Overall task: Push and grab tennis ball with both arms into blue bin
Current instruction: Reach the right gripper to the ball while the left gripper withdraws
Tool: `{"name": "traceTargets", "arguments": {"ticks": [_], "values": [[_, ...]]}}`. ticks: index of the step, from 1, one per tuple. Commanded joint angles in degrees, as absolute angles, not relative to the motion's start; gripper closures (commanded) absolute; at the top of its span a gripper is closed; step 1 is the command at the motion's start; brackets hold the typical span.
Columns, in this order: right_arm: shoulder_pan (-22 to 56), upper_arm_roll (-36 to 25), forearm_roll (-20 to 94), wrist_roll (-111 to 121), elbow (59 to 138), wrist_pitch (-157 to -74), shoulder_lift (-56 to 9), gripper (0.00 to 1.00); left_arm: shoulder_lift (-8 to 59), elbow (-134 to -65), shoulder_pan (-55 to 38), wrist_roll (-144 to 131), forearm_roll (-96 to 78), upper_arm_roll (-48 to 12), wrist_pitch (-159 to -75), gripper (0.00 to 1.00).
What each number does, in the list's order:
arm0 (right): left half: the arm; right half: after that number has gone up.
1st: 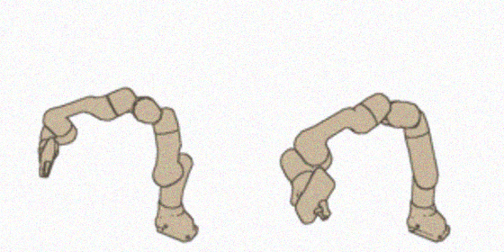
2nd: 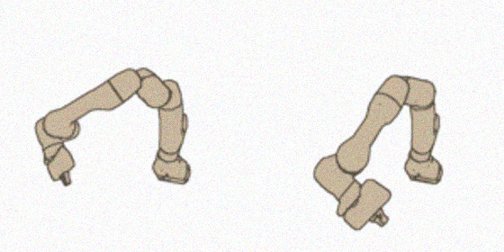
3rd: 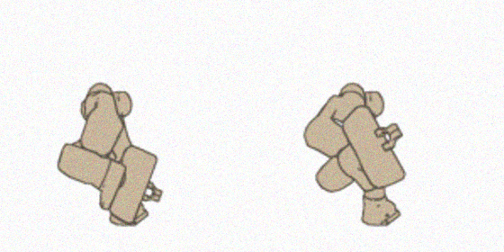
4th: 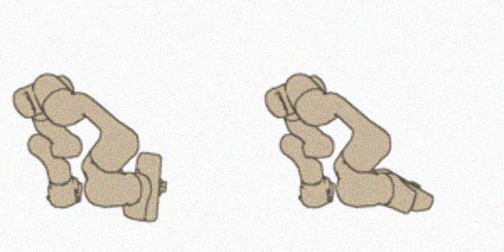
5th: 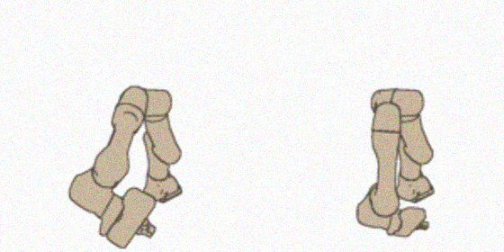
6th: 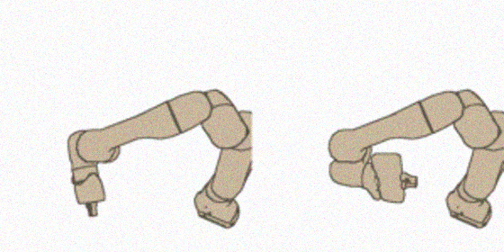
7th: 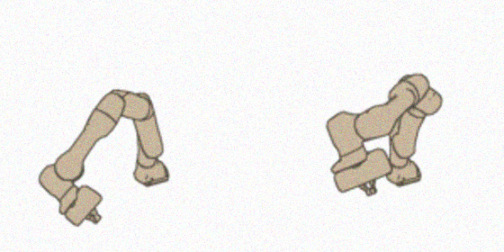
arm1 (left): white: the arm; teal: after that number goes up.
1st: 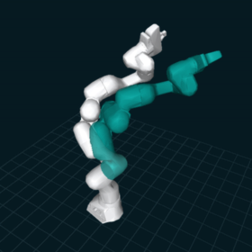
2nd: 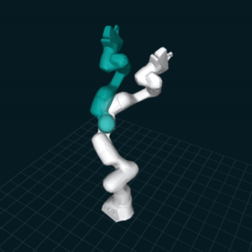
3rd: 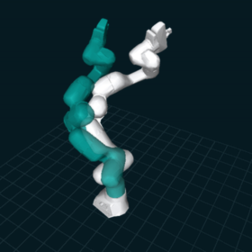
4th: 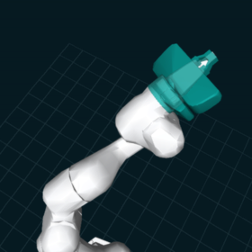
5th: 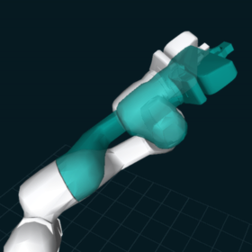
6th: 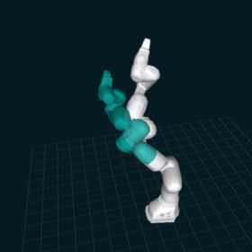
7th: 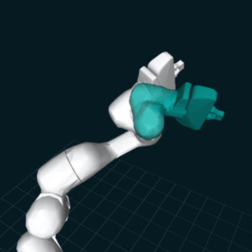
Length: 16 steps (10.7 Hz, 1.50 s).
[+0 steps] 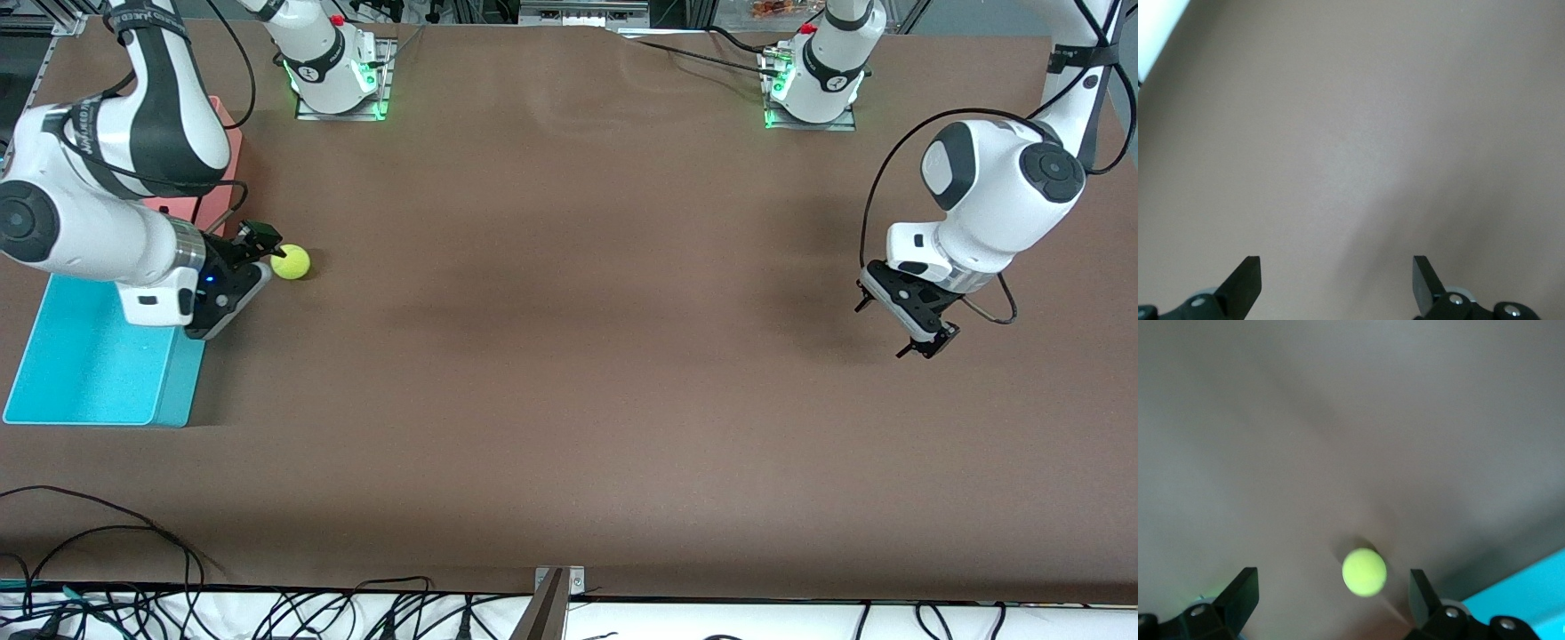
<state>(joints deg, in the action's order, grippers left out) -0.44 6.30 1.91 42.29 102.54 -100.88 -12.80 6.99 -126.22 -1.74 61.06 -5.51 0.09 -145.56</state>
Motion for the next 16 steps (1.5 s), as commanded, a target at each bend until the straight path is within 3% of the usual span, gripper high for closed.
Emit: {"name": "traceTargets", "arguments": {"ticks": [1, 3, 7, 12, 16], "values": [[-0.9, 6.9, 1.4, 54.4, 109.4, -103.6, -11.1, 0.0, 2.9, -128.1, -1.4, 61.1, -6.6, 0.3, -145.2, 0.0], [-0.9, 6.9, 1.5, 58.1, 116.5, -108.1, -7.8, 0.0, 1.1, -128.1, -0.9, 58.5, -6.7, 0.3, -145.1, 0.0], [-1.0, 5.7, 1.8, 75.2, 133.6, -127.1, -3.7, 0.0, 0.1, -128.8, -0.1, 53.3, -6.7, 0.3, -145.1, 0.0], [-1.1, -5.9, 1.8, 103.2, 135.7, -130.8, -7.1, 0.0, 0.0, -128.9, -0.2, 50.2, -6.7, 0.3, -145.1, 0.0], [-1.3, -7.0, 1.8, 105.5, 139.7, -134.3, -7.8, 0.0, -1.1, -128.9, -0.2, 49.1, -6.7, 0.3, -144.9, 0.0]]}}
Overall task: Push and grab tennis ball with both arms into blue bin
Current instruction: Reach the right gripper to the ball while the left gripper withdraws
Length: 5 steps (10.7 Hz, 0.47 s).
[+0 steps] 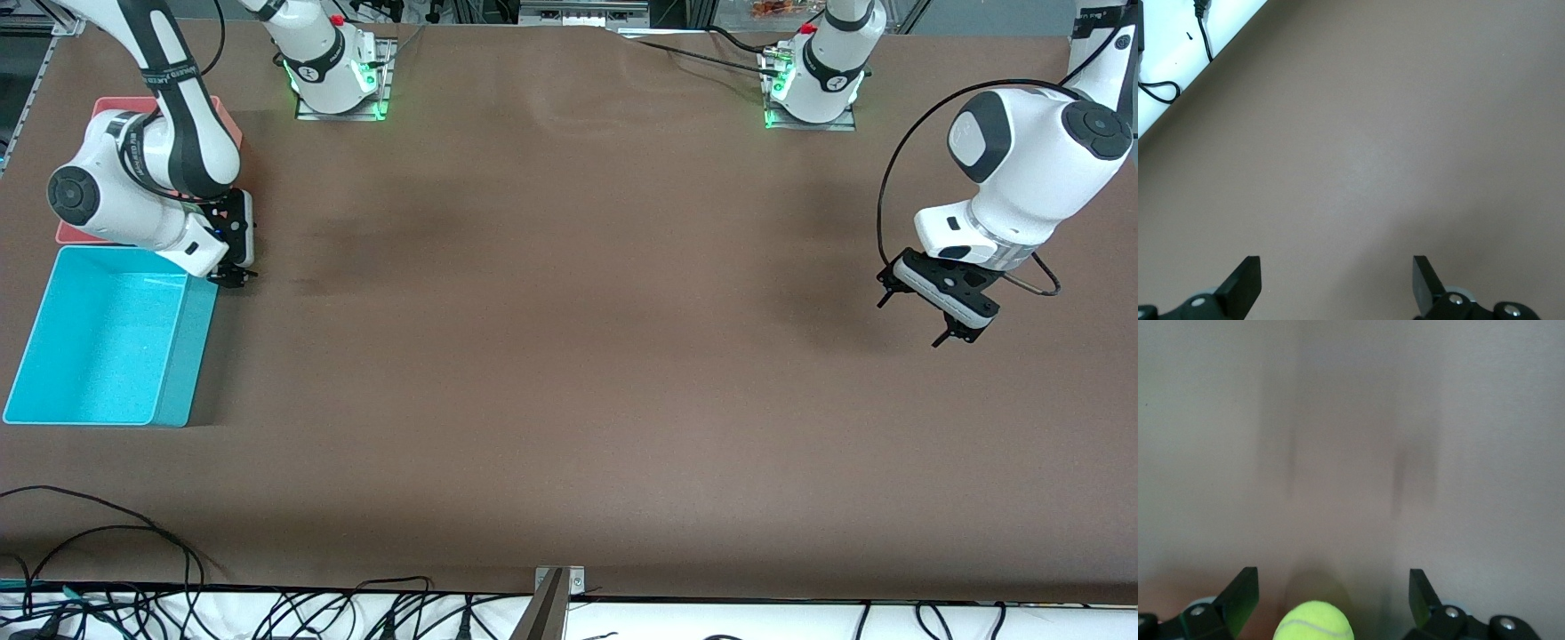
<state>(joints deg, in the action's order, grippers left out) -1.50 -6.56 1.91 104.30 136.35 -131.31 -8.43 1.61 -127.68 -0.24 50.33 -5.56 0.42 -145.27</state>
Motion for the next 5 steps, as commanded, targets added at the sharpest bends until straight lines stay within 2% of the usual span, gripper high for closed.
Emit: {"name": "traceTargets", "arguments": {"ticks": [1, 2, 3, 5], "values": [[-1.3, -7.0, 1.8, 105.4, 140.6, -134.9, -7.9, 0.01, -1.8, -128.9, -0.2, 47.0, -6.7, 0.3, -143.9, 0.0], [-1.3, -7.2, 1.9, 104.2, 141.6, -136.0, -8.1, 0.04, -2.5, -128.7, -0.2, 43.9, -6.7, 0.3, -141.6, 0.0], [-1.3, -8.7, 1.3, 104.1, 141.6, -136.6, -8.3, 0.0, -3.4, -128.4, -0.2, 40.5, -6.7, 0.4, -140.4, 0.0], [-1.3, -10.5, 1.2, 103.8, 141.3, -136.7, -8.4, 0.0, -4.4, -127.4, -0.2, 35.0, -6.6, 0.6, -137.0, 0.0]]}}
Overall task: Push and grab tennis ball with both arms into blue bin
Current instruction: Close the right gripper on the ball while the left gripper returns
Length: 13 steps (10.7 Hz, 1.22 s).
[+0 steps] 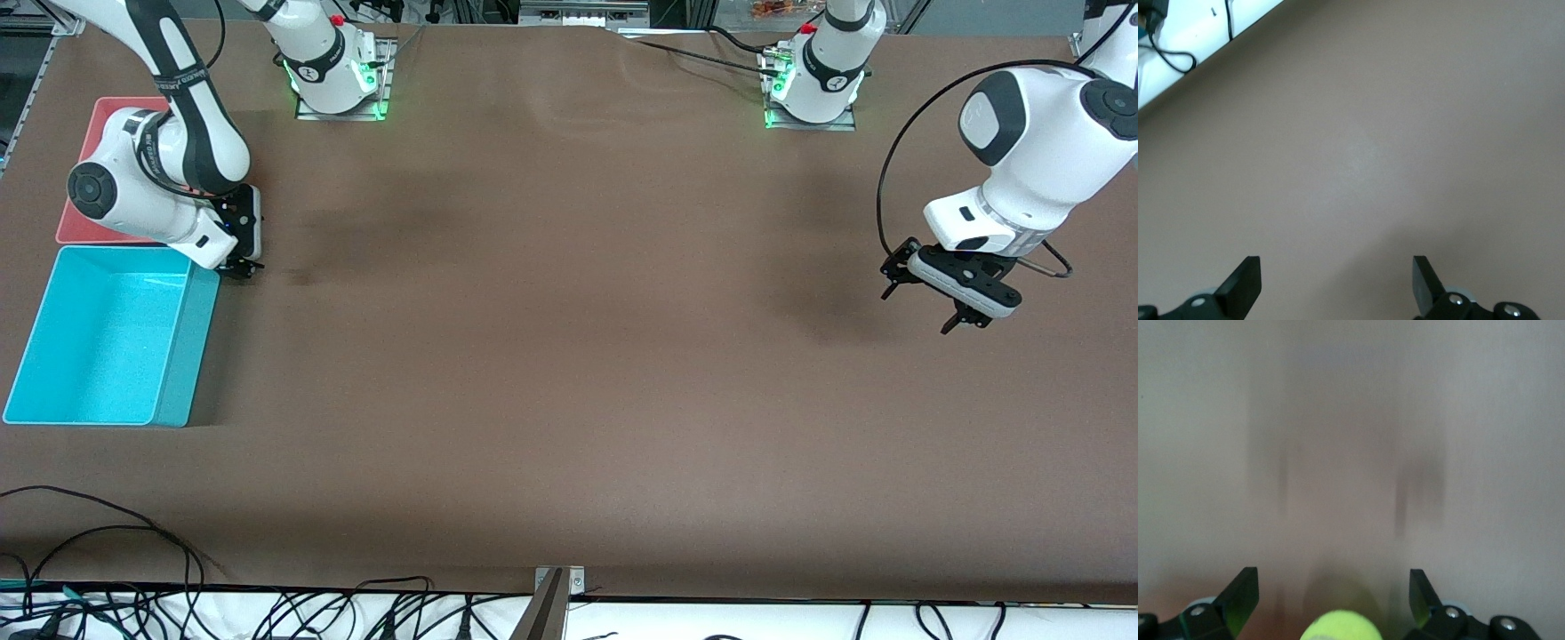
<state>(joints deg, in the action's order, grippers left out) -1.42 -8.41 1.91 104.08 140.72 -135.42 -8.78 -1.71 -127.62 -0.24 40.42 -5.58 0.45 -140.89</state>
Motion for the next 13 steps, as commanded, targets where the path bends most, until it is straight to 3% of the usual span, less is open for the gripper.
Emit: {"name": "traceTargets", "arguments": {"ticks": [1, 12, 13], "values": [[-1.3, -10.5, 1.1, 101.4, 141.3, -137.8, -8.4, 0.0, -4.5, -126.5, -0.3, 32.2, -6.6, 0.6, -134.8, 0.0], [-1.3, -14.2, -1.5, 103.0, 143.9, -147.4, -11.9, 0.0, -5.4, -110.2, -1.1, 20.0, 0.1, -0.1, -111.0, 0.0], [-1.3, -14.2, -1.5, 103.5, 144.5, -148.8, -12.0, 0.08, -5.4, -108.3, -1.1, 17.3, 0.2, -0.3, -108.4, 0.0]]}}
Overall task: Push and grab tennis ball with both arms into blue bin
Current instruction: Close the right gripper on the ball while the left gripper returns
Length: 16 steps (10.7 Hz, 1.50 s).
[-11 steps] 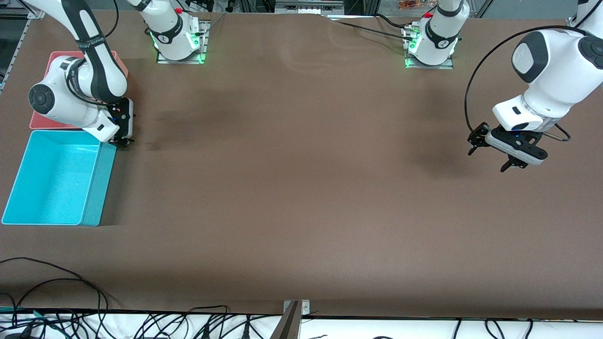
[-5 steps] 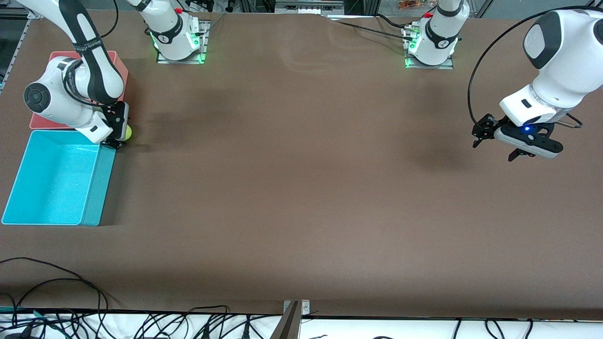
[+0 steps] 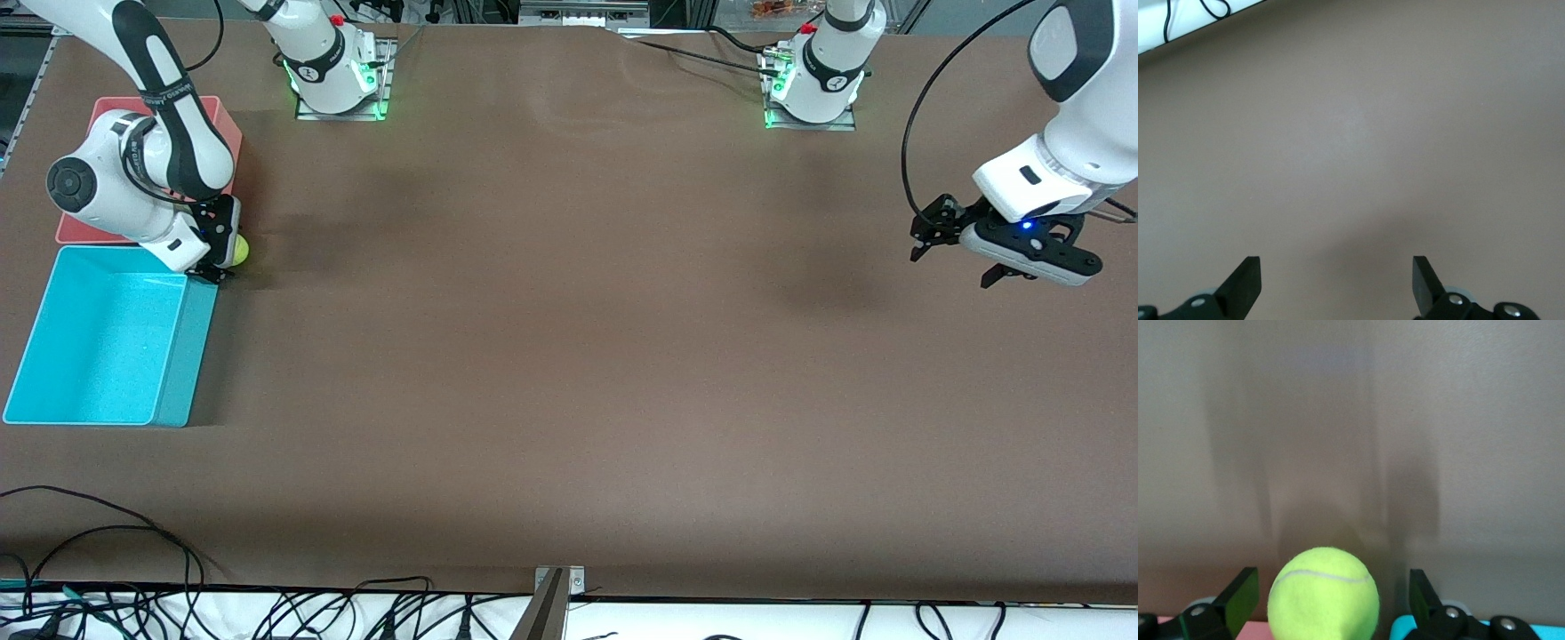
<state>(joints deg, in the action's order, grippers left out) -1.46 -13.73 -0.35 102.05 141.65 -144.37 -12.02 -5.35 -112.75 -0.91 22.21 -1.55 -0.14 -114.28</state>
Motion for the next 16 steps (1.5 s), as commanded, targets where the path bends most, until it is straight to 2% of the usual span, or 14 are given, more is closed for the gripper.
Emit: {"name": "traceTargets", "arguments": {"ticks": [1, 3, 4, 5, 9, 11, 16], "values": [[-1.3, -14.2, -1.5, 103.7, 144.5, -148.9, -12.0, 0.22, -5.4, -106.9, -1.2, 16.4, 0.2, -0.7, -106.5, 0.0], [-1.3, -14.4, -1.5, 103.9, 144.4, -148.9, -12.5, 0.62, -5.4, -104.3, -1.2, 15.2, 0.2, -1.6, -104.1, 0.0], [-1.3, -14.4, -1.5, 104.0, 144.2, -148.9, -12.8, 0.79, -5.2, -102.9, -1.2, 13.8, 0.2, -1.6, -102.3, 0.0], [-1.3, -14.3, -1.5, 104.0, 144.2, -148.9, -12.8, 0.89, -5.0, -101.0, -1.2, 12.8, 0.2, -1.7, -100.2, 0.0], [-1.1, -14.1, -1.5, 102.8, 142.9, -147.2, -12.2, 0.92, -2.9, -93.1, -1.3, 3.1, 0.2, -1.9, -92.0, 0.0], [-0.9, -12.8, -1.4, 100.4, 138.2, -138.3, -12.0, 0.93, -1.9, -89.5, -1.2, 1.2, 0.3, -1.9, -88.9, 0.0], [-0.8, -8.9, -1.2, 94.0, 133.0, -132.1, -11.6, 0.93, 1.2, -83.2, -1.3, -2.8, 0.3, -1.9, -83.4, 0.0]]}}
